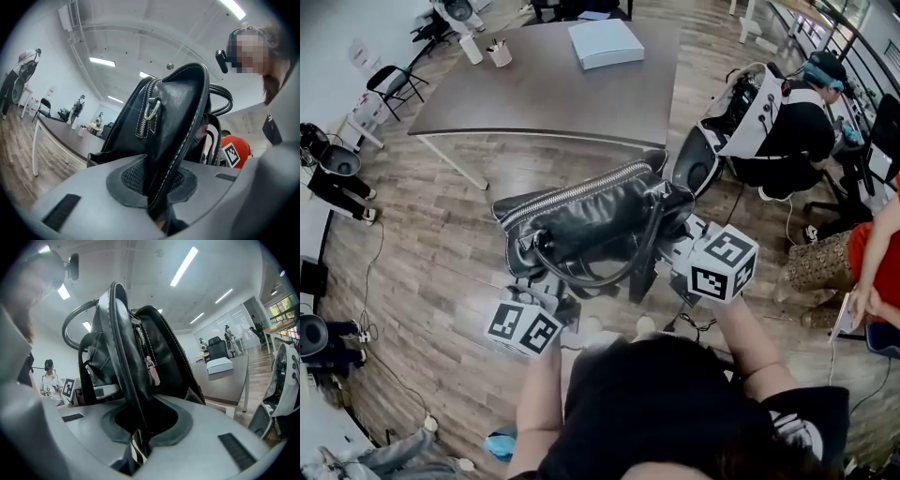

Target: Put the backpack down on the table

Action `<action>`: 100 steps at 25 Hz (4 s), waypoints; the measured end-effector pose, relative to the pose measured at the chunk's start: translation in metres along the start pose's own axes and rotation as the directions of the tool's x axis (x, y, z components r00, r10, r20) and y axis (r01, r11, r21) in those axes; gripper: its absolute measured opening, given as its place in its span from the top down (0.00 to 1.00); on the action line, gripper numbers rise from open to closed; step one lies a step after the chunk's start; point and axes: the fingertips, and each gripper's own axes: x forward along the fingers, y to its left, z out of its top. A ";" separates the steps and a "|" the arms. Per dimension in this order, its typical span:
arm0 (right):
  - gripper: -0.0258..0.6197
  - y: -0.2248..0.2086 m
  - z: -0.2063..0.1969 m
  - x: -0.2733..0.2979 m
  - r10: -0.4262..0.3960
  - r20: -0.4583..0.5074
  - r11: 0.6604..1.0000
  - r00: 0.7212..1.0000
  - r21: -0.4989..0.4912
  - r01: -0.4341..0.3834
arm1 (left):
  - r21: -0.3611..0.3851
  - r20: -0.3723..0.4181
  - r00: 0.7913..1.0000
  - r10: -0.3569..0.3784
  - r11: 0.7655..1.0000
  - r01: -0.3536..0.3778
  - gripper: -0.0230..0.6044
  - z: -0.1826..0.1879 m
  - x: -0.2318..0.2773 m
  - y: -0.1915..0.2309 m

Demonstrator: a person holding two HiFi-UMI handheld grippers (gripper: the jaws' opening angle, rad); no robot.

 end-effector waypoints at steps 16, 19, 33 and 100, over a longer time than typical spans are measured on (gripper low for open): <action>0.86 0.001 0.008 -0.018 0.057 0.006 0.998 0.998 -0.001 -0.057 | 0.029 0.032 0.997 0.074 0.997 -0.075 0.88 0.003 -0.003 -0.023; 0.86 0.003 0.014 -0.015 0.063 0.010 0.998 0.998 -0.002 -0.063 | 0.033 0.043 0.996 0.076 0.996 -0.078 0.88 0.010 -0.003 -0.021; 0.86 -0.019 0.022 0.041 0.024 -0.010 1.000 1.000 0.003 -0.024 | 0.019 0.043 0.996 0.072 0.997 -0.073 0.88 0.023 0.024 0.039; 0.86 -0.343 0.257 0.440 0.055 0.004 0.994 0.998 -0.098 -0.055 | 0.012 0.145 0.968 0.204 0.978 -0.208 0.88 0.210 0.392 0.402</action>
